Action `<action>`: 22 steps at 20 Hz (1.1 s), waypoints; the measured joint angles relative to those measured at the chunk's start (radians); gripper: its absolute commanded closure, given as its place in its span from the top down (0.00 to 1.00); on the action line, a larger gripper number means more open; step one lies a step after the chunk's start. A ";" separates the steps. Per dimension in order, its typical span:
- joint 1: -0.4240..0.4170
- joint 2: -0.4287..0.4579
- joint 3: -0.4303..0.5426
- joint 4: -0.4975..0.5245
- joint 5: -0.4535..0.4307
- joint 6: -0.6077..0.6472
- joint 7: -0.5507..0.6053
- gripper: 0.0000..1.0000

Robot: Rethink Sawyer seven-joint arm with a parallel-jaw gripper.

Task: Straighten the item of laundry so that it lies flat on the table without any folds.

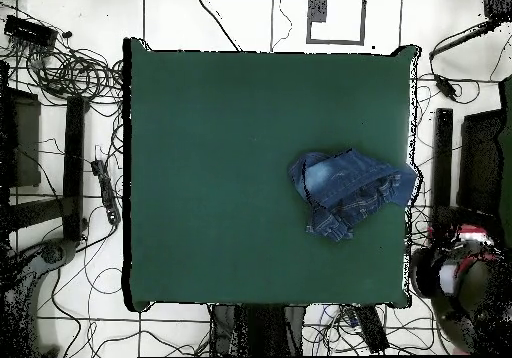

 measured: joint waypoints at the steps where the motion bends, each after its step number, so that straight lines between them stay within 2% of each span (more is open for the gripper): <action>1: -0.008 0.002 0.002 0.000 0.000 0.000 0.000 1.00; 10: -0.061 0.071 0.009 0.021 -0.002 -0.072 0.000 1.00; 22: 0.006 0.197 0.015 0.072 0.003 -0.206 0.000 1.00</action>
